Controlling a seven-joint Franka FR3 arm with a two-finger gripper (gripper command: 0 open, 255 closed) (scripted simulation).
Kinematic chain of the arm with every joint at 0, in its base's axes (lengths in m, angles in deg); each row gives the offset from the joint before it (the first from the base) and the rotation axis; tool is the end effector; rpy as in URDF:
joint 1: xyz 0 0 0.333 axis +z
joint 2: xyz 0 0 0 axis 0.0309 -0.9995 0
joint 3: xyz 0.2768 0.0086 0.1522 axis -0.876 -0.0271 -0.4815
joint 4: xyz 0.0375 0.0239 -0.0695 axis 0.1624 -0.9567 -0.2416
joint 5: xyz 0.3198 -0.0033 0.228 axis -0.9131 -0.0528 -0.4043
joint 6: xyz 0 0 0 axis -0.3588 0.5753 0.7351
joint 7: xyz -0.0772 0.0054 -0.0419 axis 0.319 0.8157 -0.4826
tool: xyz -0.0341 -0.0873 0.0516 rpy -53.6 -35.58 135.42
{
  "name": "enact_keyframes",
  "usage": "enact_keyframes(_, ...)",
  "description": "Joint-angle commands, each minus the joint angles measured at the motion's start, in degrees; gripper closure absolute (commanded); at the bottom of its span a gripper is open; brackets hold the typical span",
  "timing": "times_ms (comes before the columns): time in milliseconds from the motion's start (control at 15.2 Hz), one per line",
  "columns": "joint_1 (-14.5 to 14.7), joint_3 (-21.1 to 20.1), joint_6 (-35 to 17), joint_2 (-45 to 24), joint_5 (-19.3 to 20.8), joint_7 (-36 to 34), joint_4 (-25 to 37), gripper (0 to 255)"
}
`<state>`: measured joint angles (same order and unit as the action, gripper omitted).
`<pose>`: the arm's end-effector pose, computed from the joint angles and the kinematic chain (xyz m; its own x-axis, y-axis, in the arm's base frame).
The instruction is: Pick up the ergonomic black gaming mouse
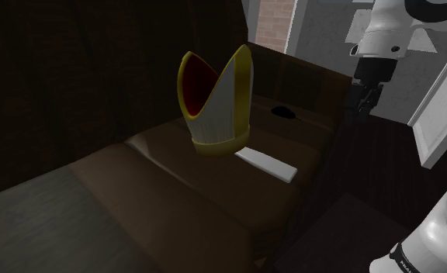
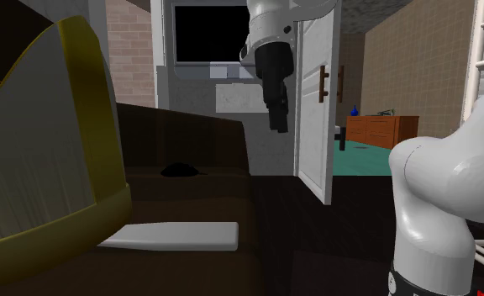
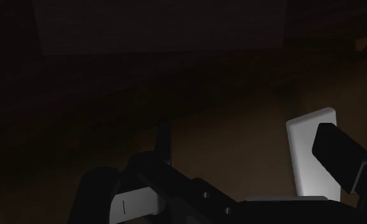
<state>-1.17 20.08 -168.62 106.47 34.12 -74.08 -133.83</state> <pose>0.2962 -0.0150 0.5545 0.9922 -0.0206 -0.1229 -0.0356 -0.9919 -0.1217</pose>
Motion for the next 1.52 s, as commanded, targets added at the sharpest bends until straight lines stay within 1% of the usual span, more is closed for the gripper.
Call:
enact_keyframes(0, 0.0, 0.0, 0.0, 0.0, 0.0, 0.0, 0.0, 0)
enact_keyframes(396, -0.7, 4.2, -7.6, -11.5, 2.1, 5.3, 4.4, 0)
enact_keyframes(726, -0.9, 7.4, -12.6, -21.7, 2.3, 9.7, 10.1, 0)
enact_keyframes(1056, -1.0, 10.3, -16.0, -32.4, 1.0, 14.2, 17.6, 0)
enact_keyframes(1452, -2.0, 12.8, -17.8, -45.6, -2.4, 19.7, 29.1, 0)
